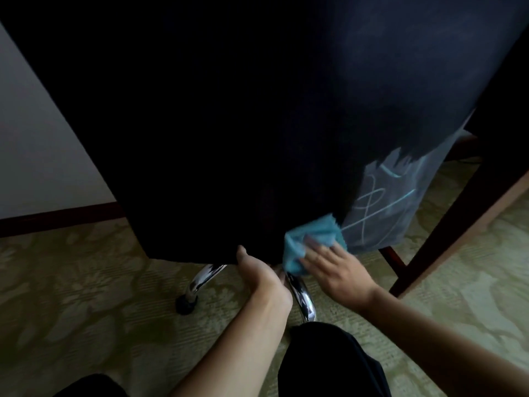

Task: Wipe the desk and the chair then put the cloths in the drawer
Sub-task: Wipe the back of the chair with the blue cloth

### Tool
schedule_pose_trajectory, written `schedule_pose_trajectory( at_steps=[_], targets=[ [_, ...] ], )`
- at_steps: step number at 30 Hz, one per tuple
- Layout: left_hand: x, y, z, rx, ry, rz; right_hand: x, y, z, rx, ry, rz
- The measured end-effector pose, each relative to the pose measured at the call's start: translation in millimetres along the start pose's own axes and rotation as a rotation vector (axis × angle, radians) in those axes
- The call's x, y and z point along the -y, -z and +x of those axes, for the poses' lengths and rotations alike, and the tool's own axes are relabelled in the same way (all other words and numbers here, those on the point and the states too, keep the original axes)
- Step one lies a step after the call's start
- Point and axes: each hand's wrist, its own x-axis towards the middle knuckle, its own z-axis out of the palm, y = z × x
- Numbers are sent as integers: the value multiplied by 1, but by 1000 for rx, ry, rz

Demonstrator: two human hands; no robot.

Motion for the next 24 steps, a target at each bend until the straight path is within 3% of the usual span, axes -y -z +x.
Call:
schedule_pose_trajectory(
  at_steps=[2,4,8,10,12,15,17,20,24],
  targets=[
    [-1,-2,-5,1,-1,8,-2,2,-7,41,59,-17],
    [0,-3,-4,-26,-7,13,-19,17,11,-37,51,-26],
    [4,-3,-5,-30,6,2,-60,55,61,-314,-236,-83],
    [6,-1,-2,-1,21,-36,-58,51,64,-382,-294,-95],
    [4,0,-1,4,41,-60,-36,28,40,-305,-253,-45],
    [1,-3,-4,14,47,-86,-2,-6,-19,-16,-149,-36],
    [2,-4,-6,17,38,-73,1,-7,-35,66,-113,-79],
    [3,-2,-5,25,19,-30,-18,16,-7,-56,-188,-52],
    [9,9,-1,8,-47,148,-28,38,35,-291,-500,-8]
  ],
)
